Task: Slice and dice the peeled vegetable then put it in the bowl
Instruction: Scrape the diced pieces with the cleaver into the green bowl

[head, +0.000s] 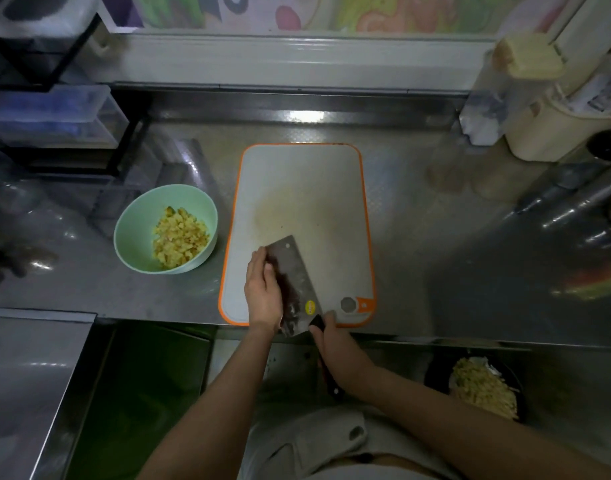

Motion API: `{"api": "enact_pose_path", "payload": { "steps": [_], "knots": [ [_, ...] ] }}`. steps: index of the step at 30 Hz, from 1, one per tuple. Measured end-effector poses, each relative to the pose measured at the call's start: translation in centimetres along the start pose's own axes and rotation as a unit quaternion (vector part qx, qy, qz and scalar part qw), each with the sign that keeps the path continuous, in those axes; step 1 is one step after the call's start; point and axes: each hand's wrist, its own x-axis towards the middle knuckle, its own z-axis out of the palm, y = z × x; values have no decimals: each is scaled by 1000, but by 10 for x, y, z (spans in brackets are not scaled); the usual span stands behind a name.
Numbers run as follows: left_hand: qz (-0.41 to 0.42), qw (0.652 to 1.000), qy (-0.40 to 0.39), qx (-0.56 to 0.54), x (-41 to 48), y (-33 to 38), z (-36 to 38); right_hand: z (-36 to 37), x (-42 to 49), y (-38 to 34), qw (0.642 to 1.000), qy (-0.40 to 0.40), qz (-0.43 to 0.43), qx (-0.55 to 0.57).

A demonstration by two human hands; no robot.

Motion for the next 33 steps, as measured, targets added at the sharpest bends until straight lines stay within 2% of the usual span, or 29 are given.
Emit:
{"api": "enact_pose_path", "payload": {
  "steps": [2,3,13,19,25,33],
  "knots": [
    [-5,1000,8,-6,0,1,0,8,2,-4,988,-15,13,150],
    [-6,1000,11,-8,0,1,0,12,4,-4,985,-36,8,171],
    [-3,999,40,-24,3,7,1,-2,2,-10,980,-46,-63,183],
    [77,996,44,-17,27,36,-13,-18,5,-27,968,-4,-130,215],
    [149,988,41,27,64,60,-37,-47,10,-64,939,-32,-152,307],
    [141,983,61,102,99,35,-88,-49,32,-126,927,-43,-161,336]
  ]
}}
